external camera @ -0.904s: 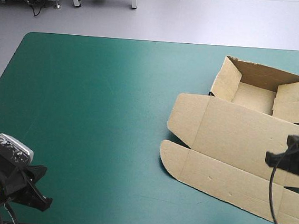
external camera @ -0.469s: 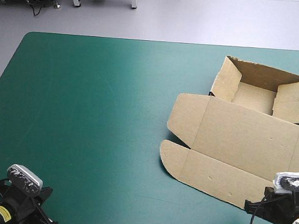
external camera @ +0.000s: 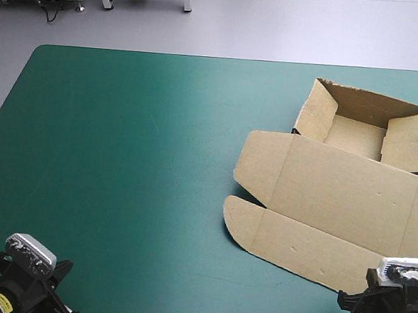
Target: Fold the box
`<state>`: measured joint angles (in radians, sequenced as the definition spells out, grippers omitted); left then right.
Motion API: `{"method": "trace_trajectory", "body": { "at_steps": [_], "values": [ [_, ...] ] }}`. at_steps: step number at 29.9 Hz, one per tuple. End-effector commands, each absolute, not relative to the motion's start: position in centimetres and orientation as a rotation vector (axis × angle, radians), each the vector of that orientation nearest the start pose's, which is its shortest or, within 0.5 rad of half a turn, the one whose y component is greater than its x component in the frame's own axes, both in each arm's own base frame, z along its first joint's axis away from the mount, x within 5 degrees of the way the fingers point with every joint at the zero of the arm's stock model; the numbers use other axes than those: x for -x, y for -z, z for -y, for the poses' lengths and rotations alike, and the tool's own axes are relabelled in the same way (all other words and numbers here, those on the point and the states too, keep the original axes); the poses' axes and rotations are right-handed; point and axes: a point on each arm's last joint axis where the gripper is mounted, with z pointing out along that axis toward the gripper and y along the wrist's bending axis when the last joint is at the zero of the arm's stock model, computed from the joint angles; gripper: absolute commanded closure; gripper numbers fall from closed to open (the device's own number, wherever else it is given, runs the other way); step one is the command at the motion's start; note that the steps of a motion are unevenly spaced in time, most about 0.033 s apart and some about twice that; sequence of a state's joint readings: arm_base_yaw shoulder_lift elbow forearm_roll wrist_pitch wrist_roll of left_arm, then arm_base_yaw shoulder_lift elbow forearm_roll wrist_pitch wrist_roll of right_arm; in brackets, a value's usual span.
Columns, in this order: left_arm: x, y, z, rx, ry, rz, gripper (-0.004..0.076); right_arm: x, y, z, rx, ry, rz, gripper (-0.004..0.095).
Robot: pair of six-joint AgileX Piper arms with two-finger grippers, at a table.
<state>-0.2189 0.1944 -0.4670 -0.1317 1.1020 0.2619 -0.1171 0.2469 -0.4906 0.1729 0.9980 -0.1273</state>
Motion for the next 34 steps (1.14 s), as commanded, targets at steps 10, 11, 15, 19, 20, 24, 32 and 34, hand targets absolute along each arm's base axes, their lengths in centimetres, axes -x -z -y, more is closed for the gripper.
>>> {"method": "trace_trajectory", "body": {
  "at_steps": [10, 11, 15, 19, 20, 24, 32, 34],
  "values": [
    [-2.44, -27.46, 1.8, -0.518, 0.171, -2.173, 0.0734, -4.21, -28.8, -0.83, -0.01, -0.072, -2.144, 0.0909],
    [-2.44, -27.46, 1.8, -0.518, 0.171, -2.173, 0.0734, -4.21, -28.8, -0.83, -0.01, -0.072, -2.144, 0.0909],
    [-2.44, -27.46, 1.8, -0.518, 0.171, -2.173, 0.0734, -4.21, -28.8, -0.83, -0.01, -0.072, -2.144, 0.091],
    [-2.44, -27.46, 1.8, -0.518, 0.171, -2.173, 0.0734, -4.21, -28.8, -0.83, -0.01, -0.072, -2.144, 0.0909],
    [-2.44, -27.46, 1.8, -0.518, 0.171, -2.173, 0.0734, -4.21, -28.8, -0.83, -0.01, -0.072, -2.144, 0.0909],
    [-2.44, -27.46, 1.8, -0.518, 0.171, -2.173, 0.0734, -4.21, -28.8, -0.83, -0.01, -0.072, -2.144, 0.0909],
    [-2.44, -27.46, 1.8, -0.518, 0.171, -2.173, 0.0734, -4.21, -28.8, -0.83, -0.01, -0.072, -2.144, 0.0928],
    [-2.44, -27.46, 1.8, -0.518, 0.171, -2.173, 0.0734, -4.21, -28.8, -0.83, -0.01, -0.072, -2.144, 0.0927]
  ]
}}
